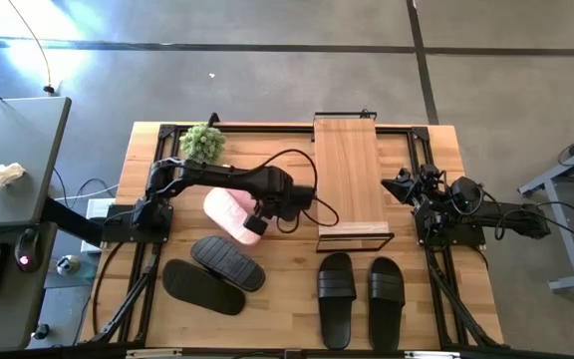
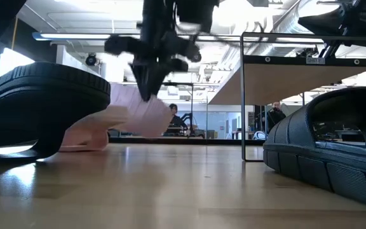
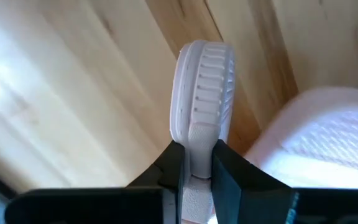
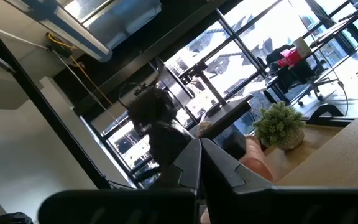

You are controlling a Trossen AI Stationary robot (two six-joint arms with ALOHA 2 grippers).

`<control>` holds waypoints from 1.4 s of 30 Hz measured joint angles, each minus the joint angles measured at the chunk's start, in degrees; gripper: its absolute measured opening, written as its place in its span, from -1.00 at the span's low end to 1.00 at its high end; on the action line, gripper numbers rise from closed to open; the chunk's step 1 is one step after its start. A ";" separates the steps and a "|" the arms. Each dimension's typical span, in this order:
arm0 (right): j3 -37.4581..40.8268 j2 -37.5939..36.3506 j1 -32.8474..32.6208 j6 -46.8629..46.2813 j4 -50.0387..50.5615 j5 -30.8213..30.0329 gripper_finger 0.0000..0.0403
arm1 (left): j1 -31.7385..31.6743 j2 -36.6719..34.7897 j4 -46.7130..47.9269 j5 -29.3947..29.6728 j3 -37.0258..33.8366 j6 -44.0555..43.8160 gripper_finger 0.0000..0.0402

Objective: Pick and place slides into the shelf
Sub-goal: Put the pink slipper under the shelf

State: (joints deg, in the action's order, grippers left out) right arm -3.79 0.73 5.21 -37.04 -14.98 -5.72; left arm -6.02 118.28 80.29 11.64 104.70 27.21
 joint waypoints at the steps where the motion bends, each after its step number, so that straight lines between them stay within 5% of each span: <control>1: 0.00 0.00 0.00 0.00 -0.02 0.02 -1.00 | 0.59 -0.04 1.03 0.33 1.53 -0.76 -0.81; 13: 0.00 0.00 0.01 1.34 -6.14 0.07 -1.00 | 7.31 -0.38 6.33 4.78 30.46 -9.01 -0.82; 26: -12.04 4.24 0.04 -0.32 4.06 5.48 -0.83 | 16.68 -14.26 -9.15 14.15 26.69 -12.53 -0.83; 36: -28.15 20.47 0.04 -11.92 11.38 21.47 -0.52 | 23.57 -18.47 -31.03 12.70 26.71 0.80 -0.83; 42: -36.03 32.43 0.04 -22.06 11.50 37.27 -0.50 | 26.25 -19.34 -38.96 5.48 26.71 6.73 -0.83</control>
State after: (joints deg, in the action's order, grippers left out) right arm -39.82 33.16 5.26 -59.10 -3.49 31.55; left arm 20.23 98.94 41.33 17.12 131.41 33.94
